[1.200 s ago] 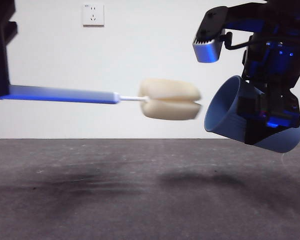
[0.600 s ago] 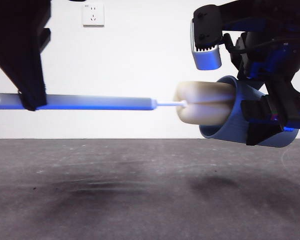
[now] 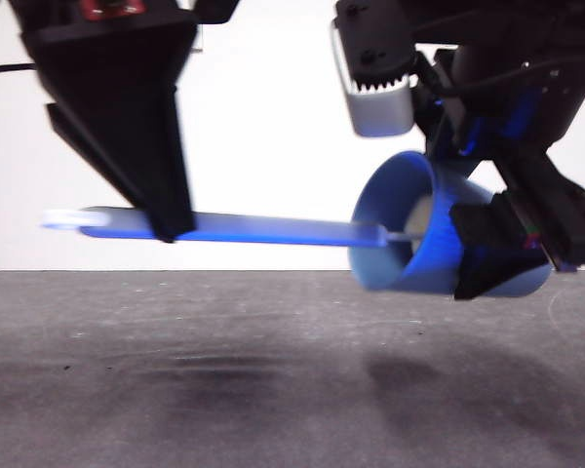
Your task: Pick up the cup brush,pick up the cup,insert the brush into the cup,clean the cup,put the cup brush back,put the cup back to the fixed position on the table
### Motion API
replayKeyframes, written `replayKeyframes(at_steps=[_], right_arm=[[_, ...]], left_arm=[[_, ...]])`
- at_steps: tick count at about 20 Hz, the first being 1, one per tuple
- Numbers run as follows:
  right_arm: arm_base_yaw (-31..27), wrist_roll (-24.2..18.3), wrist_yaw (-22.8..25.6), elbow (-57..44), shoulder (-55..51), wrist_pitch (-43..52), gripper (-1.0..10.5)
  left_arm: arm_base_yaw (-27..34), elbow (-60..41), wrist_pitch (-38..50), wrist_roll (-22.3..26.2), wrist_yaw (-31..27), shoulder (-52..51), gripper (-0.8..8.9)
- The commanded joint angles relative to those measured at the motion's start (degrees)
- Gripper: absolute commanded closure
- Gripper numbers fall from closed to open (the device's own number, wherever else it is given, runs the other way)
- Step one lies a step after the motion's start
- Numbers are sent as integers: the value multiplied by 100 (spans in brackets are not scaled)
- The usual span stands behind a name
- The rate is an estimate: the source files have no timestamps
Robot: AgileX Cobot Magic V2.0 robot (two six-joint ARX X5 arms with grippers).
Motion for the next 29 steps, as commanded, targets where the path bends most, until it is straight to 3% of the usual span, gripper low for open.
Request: replayKeyframes(at_steps=[1, 8, 10, 15, 20, 26, 29], right_arm=[[166, -15, -44, 33, 195, 81, 960], [201, 63, 74, 33, 304, 81, 960], [77, 87, 420, 33, 304, 35, 959], [-385, 136, 542, 33, 286, -109, 959], [-560, 131, 538, 33, 275, -48, 959], [-507, 129, 501, 33, 275, 9, 959], [-363, 129, 494, 33, 275, 17, 959]], left_arm=[[-109, -26, 313, -155, 120, 33, 822], [-140, -26, 114, -260, -181, 33, 822], [-131, -26, -212, -258, -527, 31, 822], [-120, -24, -833, -245, -820, -140, 822], [-120, -26, -1049, -197, -828, -249, 822], [-122, -26, -634, -184, -765, -247, 823], [-125, -24, -358, -186, -463, -245, 823]])
